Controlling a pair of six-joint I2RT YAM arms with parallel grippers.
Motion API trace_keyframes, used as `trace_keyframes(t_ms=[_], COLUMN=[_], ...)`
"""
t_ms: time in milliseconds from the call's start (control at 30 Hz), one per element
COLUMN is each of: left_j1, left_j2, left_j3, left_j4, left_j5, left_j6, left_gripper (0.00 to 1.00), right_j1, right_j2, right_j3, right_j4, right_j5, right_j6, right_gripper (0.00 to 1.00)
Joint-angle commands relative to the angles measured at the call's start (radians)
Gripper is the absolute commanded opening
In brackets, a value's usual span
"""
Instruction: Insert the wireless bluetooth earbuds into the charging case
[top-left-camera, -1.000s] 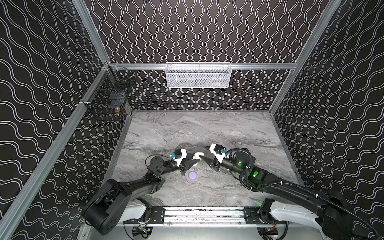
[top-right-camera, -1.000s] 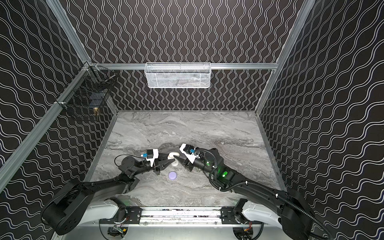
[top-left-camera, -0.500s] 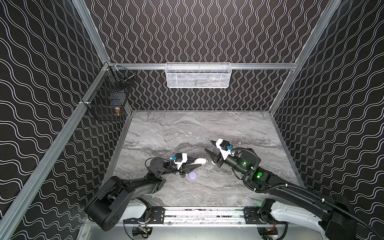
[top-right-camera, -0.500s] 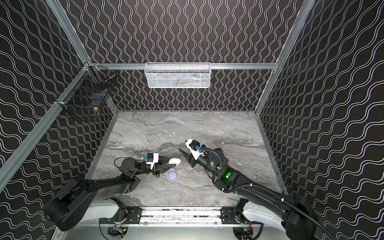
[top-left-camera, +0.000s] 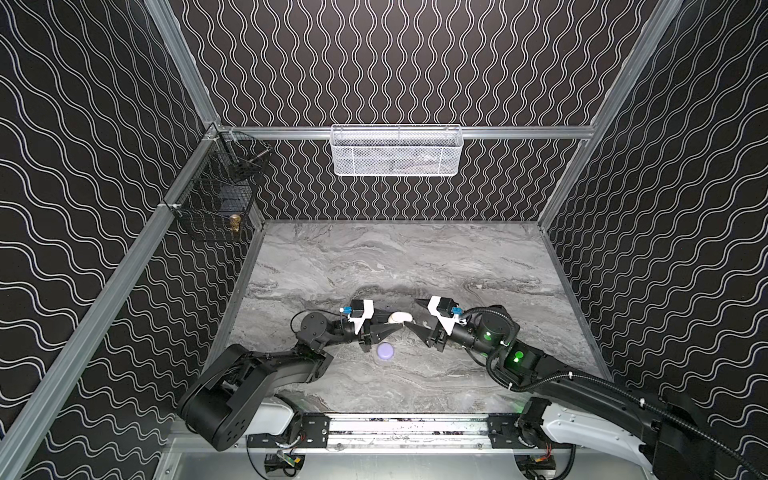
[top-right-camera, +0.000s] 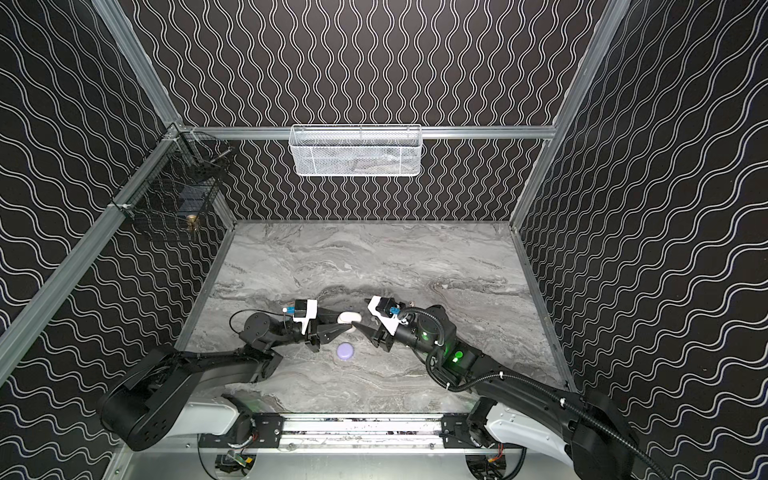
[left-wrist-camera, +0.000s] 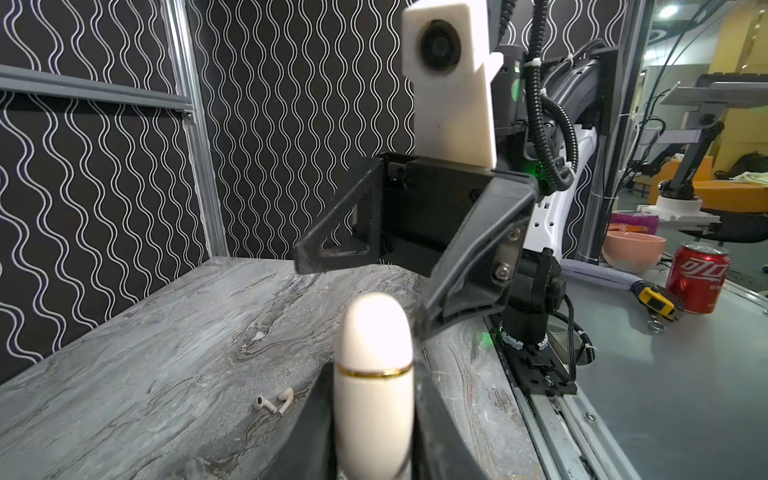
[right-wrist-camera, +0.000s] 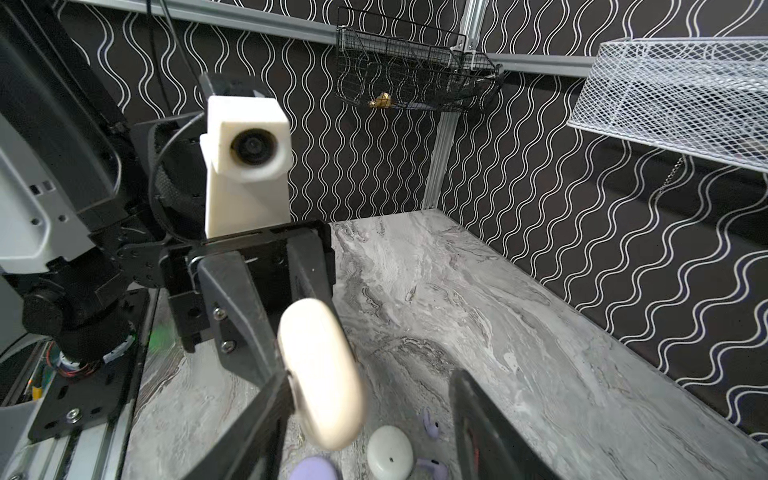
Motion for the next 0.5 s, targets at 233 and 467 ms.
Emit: trace_keyframes(t_ms=[233,467], left_j1=[0.002,0.001], left_j2=[-0.011,0.000], left_j3=[-0.005,0.003], left_j4=[0.072,0.078], left_j5=[0.030,0.045], left_j6=[0.001,-0.011], left_gripper=[0.00,0.00], right_j1=[0.000,0.001], right_j2=[0.050,0.049], right_j3=[0.031,0.017], right_j4=[0.050,0.096], right_j5=[0.033,0.033], right_j6=[0.029,0.070], right_gripper=[0.53,0.44])
